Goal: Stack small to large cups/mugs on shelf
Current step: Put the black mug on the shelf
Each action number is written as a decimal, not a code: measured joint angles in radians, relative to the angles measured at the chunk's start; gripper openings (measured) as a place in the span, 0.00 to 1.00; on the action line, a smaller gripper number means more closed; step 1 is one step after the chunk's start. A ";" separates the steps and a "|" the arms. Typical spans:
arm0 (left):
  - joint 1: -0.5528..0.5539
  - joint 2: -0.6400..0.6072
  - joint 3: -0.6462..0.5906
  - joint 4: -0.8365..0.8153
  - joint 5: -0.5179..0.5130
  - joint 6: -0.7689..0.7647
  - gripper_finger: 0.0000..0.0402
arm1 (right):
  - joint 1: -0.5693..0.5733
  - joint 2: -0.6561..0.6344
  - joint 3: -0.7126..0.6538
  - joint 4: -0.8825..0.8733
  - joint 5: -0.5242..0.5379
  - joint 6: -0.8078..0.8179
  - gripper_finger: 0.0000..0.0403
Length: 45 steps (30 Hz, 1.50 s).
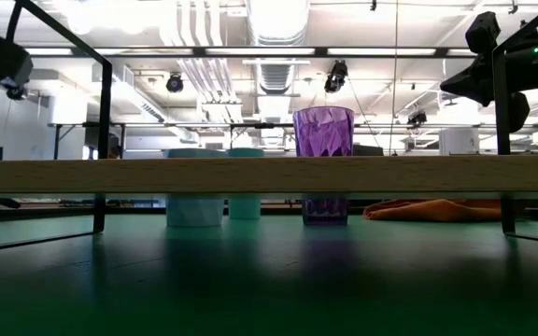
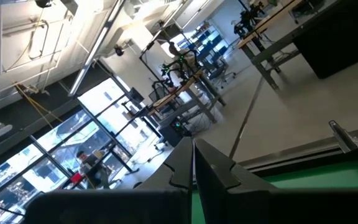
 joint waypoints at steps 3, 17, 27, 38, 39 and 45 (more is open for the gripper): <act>0.001 0.009 -0.025 -0.002 0.004 -0.002 0.32 | 0.000 0.000 0.000 0.000 0.000 0.000 0.02; 0.008 -0.054 0.007 -0.047 0.013 -0.075 0.02 | 0.000 0.000 0.000 -0.001 0.016 0.000 0.02; 0.013 -0.213 0.212 -0.370 -0.068 -0.324 0.02 | 0.000 0.000 0.000 -0.001 0.042 0.000 0.02; 0.048 -0.284 0.524 -0.590 -0.382 -0.468 0.02 | 0.000 0.005 0.000 0.001 0.042 0.001 0.02; 0.057 -0.276 0.541 -0.588 -0.417 -0.468 0.02 | 0.000 0.008 0.000 0.003 0.041 0.011 0.02; 0.128 -0.176 0.629 -0.582 -0.465 -0.378 0.02 | 0.000 0.026 0.000 0.001 0.026 0.203 0.02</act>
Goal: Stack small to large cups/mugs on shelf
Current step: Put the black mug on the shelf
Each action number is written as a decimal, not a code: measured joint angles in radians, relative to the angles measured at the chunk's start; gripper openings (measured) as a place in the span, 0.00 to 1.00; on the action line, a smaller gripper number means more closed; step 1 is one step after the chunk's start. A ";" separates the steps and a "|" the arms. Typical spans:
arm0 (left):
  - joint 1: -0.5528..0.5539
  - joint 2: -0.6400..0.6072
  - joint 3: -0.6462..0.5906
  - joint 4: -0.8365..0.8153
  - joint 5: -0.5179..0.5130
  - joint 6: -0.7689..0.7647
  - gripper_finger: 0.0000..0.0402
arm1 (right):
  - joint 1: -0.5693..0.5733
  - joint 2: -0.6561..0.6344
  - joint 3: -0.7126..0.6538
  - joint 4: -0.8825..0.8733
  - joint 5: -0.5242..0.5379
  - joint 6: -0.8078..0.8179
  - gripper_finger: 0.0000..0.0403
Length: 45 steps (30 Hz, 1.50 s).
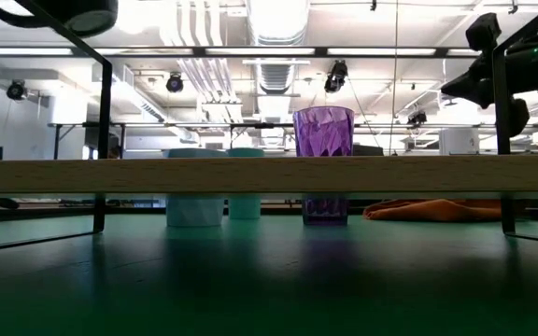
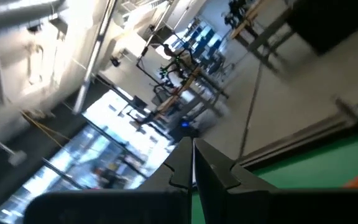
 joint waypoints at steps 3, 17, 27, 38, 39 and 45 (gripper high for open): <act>0.051 0.086 0.051 0.009 0.004 0.081 0.02 | 0.000 0.015 0.000 0.001 -0.049 0.098 0.02; 0.218 0.387 0.307 0.129 0.042 0.321 0.02 | 0.000 0.141 0.000 0.002 -0.324 0.452 0.02; 0.189 0.620 0.372 0.222 0.101 -0.054 0.02 | 0.001 0.189 0.000 0.002 -0.339 0.481 0.02; 0.182 0.828 0.548 0.270 0.154 -0.226 0.02 | 0.001 0.186 0.000 0.003 -0.564 0.541 0.02; 0.182 0.844 0.568 0.268 0.155 -0.226 0.02 | 0.001 0.186 0.000 0.003 -0.579 0.548 0.02; 0.182 0.901 0.630 0.268 0.172 -0.226 0.02 | 0.001 0.186 0.000 0.003 -0.596 0.550 0.02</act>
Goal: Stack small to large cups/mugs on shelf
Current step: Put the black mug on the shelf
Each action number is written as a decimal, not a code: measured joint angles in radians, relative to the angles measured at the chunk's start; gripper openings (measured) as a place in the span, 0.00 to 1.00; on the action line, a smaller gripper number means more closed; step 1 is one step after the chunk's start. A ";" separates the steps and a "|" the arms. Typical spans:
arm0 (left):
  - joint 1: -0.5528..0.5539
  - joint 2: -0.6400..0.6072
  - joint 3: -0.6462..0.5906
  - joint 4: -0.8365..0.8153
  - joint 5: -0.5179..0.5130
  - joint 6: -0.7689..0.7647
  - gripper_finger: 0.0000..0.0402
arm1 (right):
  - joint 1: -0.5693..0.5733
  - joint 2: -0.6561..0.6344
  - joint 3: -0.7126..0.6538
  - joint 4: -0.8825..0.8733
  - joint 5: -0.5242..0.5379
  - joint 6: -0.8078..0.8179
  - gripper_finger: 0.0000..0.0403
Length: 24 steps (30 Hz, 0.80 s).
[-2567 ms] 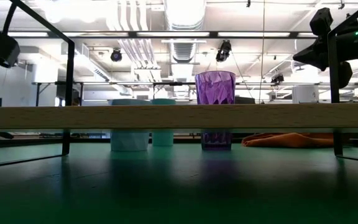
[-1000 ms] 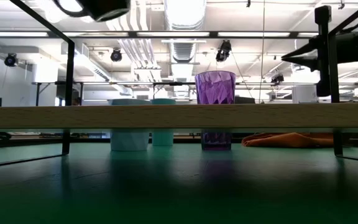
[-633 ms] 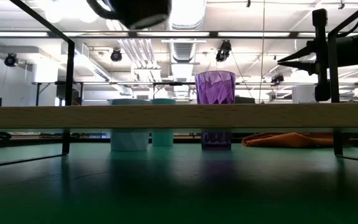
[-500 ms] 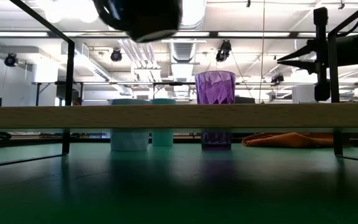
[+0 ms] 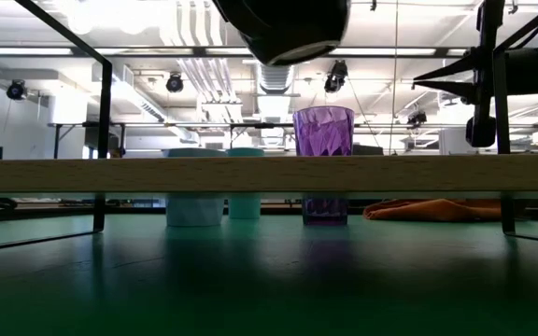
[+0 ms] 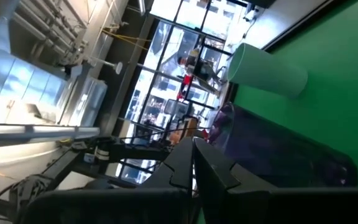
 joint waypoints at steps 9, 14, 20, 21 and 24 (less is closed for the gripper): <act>-0.003 0.012 0.000 0.015 0.074 0.019 0.02 | 0.000 0.000 0.000 0.000 0.087 -0.071 0.02; -0.006 0.020 -0.021 0.027 0.100 0.023 0.02 | 0.000 0.000 0.000 0.000 0.117 -0.069 0.02; -0.005 0.057 -0.022 0.031 0.144 0.023 0.02 | 0.000 -0.005 0.000 0.012 0.113 -0.189 0.02; -0.006 0.064 -0.023 0.031 0.149 0.023 0.03 | 0.000 -0.009 0.000 0.023 0.112 -0.182 0.02; -0.006 0.076 -0.025 0.045 0.171 0.024 0.03 | 0.000 -0.018 0.000 0.060 0.109 -0.129 0.02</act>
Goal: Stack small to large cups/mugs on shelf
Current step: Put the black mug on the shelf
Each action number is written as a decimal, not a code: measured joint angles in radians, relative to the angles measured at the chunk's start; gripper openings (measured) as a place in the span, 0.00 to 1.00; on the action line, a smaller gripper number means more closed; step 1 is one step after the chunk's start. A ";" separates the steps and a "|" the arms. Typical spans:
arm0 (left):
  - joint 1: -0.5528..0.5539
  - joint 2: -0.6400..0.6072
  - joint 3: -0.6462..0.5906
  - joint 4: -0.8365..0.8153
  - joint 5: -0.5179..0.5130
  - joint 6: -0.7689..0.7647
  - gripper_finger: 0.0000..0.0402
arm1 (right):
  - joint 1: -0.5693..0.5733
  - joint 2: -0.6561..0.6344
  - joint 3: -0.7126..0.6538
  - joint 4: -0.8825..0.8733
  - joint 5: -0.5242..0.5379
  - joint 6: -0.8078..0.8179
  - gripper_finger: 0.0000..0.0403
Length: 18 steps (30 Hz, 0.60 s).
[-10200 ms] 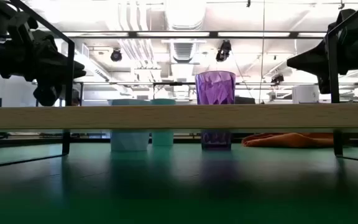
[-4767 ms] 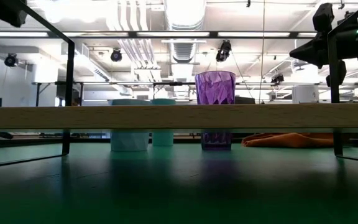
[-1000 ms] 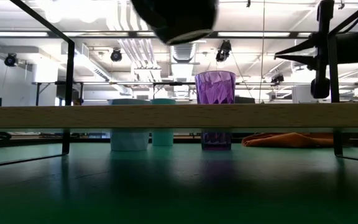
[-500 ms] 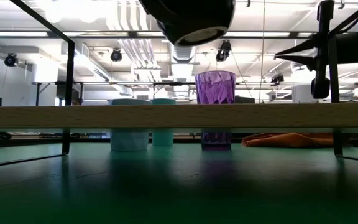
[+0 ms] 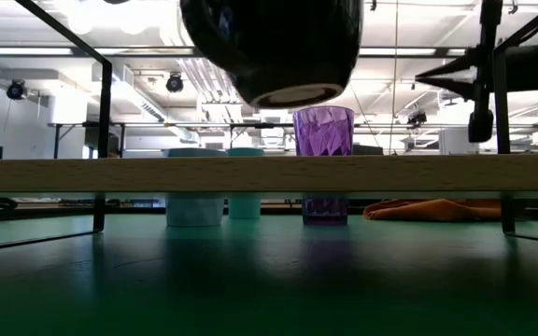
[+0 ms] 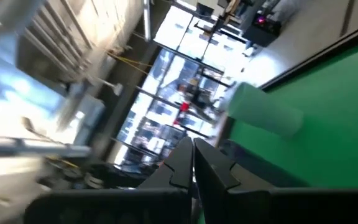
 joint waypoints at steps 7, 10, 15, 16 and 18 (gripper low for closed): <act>-0.004 0.053 0.000 0.042 0.047 0.004 0.03 | 0.000 -0.013 0.000 0.097 -0.008 0.065 0.02; -0.004 0.067 0.000 0.047 0.059 0.010 0.03 | 0.000 -0.019 0.000 0.158 -0.071 0.113 0.02; -0.004 0.073 -0.002 0.049 0.049 0.010 0.03 | 0.000 -0.018 0.007 0.274 -0.284 -0.060 0.02; -0.004 0.077 -0.002 0.048 0.046 0.010 0.03 | 0.001 -0.017 0.022 0.262 -0.340 -0.088 0.02; -0.004 0.084 -0.002 0.051 0.047 0.010 0.03 | 0.004 -0.011 0.068 0.188 -0.424 -0.119 0.02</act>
